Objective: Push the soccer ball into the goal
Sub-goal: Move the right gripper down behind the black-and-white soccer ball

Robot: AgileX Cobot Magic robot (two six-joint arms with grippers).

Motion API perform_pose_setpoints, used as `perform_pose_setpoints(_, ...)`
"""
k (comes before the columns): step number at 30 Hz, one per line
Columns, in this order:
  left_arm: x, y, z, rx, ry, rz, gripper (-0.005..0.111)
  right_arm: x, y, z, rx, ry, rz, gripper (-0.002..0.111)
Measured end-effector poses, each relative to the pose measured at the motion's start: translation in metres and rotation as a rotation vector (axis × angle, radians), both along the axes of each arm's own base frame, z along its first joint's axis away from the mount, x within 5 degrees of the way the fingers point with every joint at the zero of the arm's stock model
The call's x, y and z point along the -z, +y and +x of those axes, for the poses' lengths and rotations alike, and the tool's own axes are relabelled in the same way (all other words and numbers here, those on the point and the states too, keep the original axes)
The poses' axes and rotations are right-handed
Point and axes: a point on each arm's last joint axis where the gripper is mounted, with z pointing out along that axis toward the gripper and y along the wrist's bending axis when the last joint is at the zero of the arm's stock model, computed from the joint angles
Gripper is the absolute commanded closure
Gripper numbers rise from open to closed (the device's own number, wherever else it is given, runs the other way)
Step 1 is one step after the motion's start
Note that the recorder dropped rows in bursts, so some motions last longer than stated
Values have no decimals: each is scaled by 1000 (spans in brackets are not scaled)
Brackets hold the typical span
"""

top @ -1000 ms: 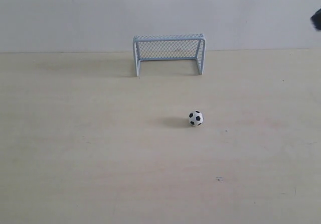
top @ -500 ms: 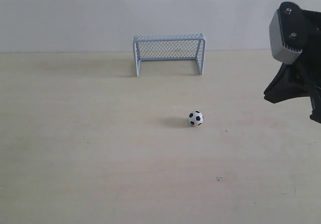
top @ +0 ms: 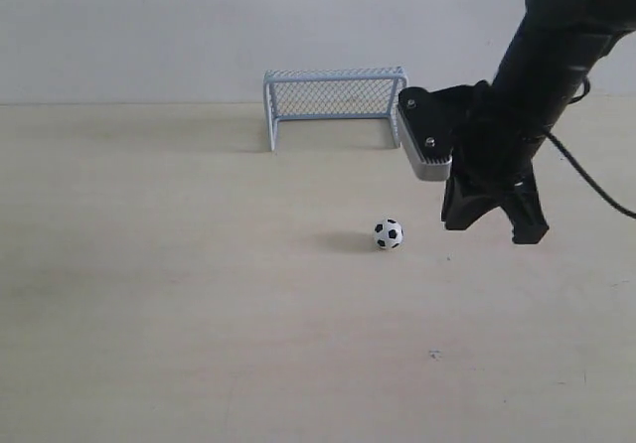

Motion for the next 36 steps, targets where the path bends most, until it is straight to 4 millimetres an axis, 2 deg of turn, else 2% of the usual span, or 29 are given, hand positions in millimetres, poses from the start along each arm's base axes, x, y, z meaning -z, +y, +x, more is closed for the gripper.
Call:
perform_pose_setpoints(4, 0, 0, 0, 0, 0, 0, 100, 23, 7, 9, -45, -1, -8, 108)
perform_pose_setpoints(9, 0, 0, 0, 0, 0, 0, 100, 40, 14, 15, -57, 3, 41, 108)
perform_pose_setpoints(14, 0, 0, 0, 0, 0, 0, 100, 45, 20, 17, -63, 7, 103, 108)
perform_pose_setpoints(24, 0, 0, 0, 0, -2, 0, 100, 56, 26, 8, -93, 9, 84, 108)
perform_pose_setpoints(31, 0, 0, 0, 0, -2, 0, 100, 69, 34, 6, -106, 19, 68, 108)
perform_pose_setpoints(36, 0, 0, 0, 0, -2, 0, 100, 70, 37, 8, -108, -12, 68, 108)
